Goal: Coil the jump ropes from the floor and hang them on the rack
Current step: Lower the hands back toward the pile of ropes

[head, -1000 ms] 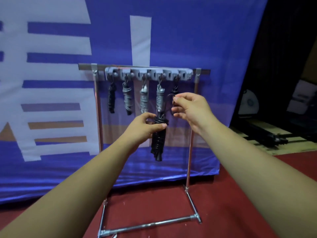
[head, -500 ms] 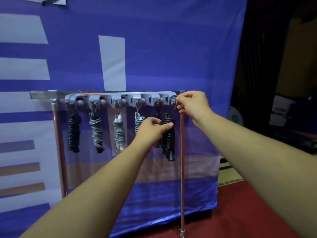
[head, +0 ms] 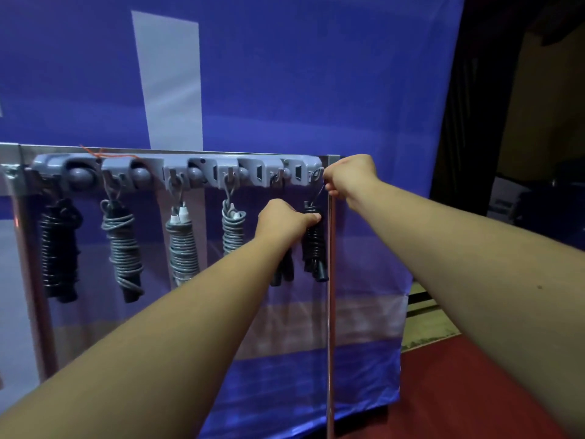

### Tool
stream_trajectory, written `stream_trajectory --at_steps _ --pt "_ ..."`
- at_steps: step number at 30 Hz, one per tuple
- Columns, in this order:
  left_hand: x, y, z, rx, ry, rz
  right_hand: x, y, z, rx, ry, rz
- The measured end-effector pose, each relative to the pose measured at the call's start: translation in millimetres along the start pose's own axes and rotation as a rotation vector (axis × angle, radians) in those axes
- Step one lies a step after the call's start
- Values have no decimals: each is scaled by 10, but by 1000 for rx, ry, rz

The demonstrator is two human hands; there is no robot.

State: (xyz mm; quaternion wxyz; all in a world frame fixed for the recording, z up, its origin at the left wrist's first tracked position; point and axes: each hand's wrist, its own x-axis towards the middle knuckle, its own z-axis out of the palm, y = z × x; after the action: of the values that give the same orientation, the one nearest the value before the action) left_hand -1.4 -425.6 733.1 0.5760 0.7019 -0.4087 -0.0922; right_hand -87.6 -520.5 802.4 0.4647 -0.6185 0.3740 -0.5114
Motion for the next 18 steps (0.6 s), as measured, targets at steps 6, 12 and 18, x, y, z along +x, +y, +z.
stream_trajectory --at_steps 6,12,18 --pt "8 -176 23 125 27 47 -43 236 7 -141 -30 -232" --pt "-244 -341 -45 63 -68 93 -309 463 -69 -387 -89 -238" --pt "-871 -721 -172 141 -113 77 -1133 1167 -132 -671 -220 -220"
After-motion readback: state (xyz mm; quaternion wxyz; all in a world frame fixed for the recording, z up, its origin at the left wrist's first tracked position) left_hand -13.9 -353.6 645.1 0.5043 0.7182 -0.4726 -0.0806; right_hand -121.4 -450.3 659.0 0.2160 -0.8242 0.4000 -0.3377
